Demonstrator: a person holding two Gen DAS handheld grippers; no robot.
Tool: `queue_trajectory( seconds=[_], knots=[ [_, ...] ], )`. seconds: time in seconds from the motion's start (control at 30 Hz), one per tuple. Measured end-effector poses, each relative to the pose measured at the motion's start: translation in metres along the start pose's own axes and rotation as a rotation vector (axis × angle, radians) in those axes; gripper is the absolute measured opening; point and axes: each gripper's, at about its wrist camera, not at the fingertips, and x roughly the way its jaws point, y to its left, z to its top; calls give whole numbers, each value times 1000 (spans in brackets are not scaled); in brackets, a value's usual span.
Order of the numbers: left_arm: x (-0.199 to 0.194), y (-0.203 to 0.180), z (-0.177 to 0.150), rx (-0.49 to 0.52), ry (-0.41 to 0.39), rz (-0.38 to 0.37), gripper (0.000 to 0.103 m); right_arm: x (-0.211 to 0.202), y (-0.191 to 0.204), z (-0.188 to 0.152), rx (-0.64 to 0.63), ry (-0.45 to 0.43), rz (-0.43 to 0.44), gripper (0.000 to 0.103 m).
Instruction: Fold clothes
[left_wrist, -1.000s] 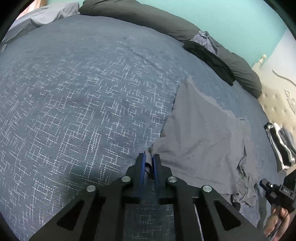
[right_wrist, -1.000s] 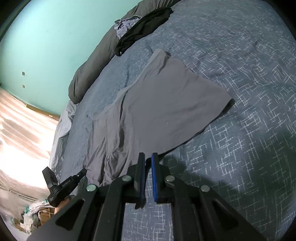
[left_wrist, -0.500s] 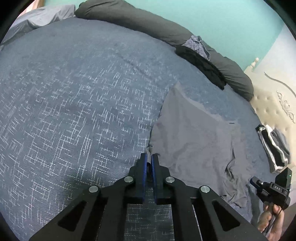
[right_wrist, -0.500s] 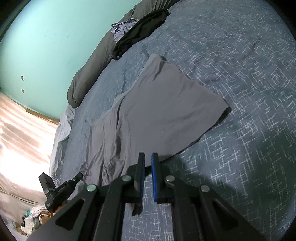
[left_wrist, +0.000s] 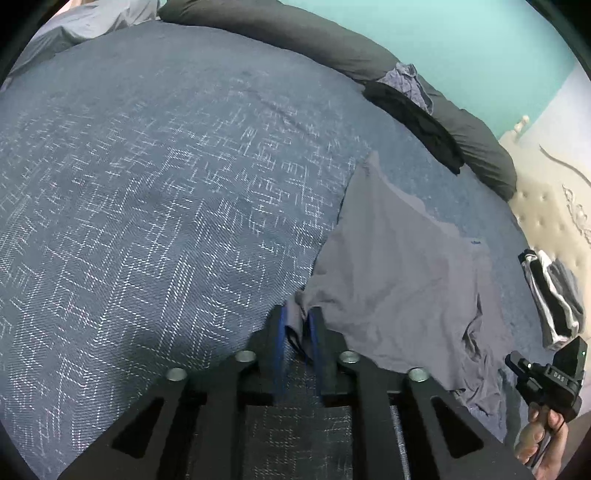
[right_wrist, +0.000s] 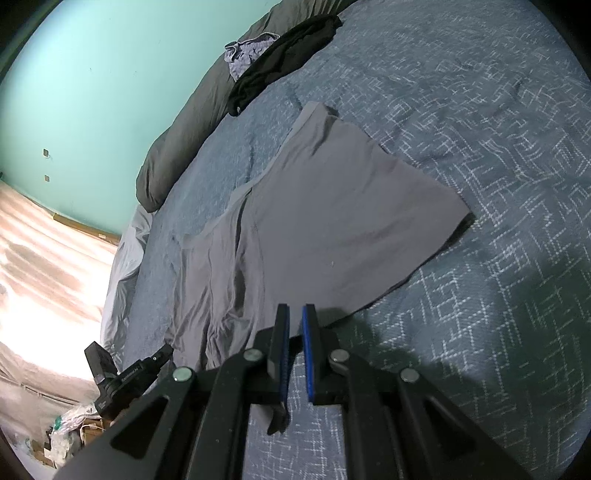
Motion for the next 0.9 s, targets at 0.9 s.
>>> queue_trajectory(
  seconds=[0.9],
  knots=[
    [-14, -23, -1, 106, -61, 5, 5, -8, -9, 21, 18, -52, 0, 6]
  ],
)
